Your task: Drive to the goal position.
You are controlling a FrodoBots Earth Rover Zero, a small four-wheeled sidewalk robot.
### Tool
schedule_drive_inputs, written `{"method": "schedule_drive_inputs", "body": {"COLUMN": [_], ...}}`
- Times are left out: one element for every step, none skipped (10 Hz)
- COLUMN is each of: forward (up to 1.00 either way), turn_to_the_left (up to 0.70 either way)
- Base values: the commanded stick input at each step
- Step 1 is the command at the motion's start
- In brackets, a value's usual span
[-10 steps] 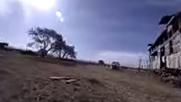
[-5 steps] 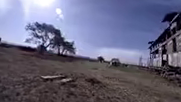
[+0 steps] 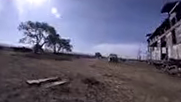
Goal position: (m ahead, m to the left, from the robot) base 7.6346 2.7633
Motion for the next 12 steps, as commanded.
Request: {"method": "schedule_drive_inputs", "body": {"forward": [0.70,0.70,0.70,0.70,0.70,0.70,0.70,0.70,0.70,0.70,0.70,0.70], "turn_to_the_left": [0.27,0.27,0.27,0.00,0.00,0.00,0.00,0.00,0.00,0.00,0.00,0.00]}}
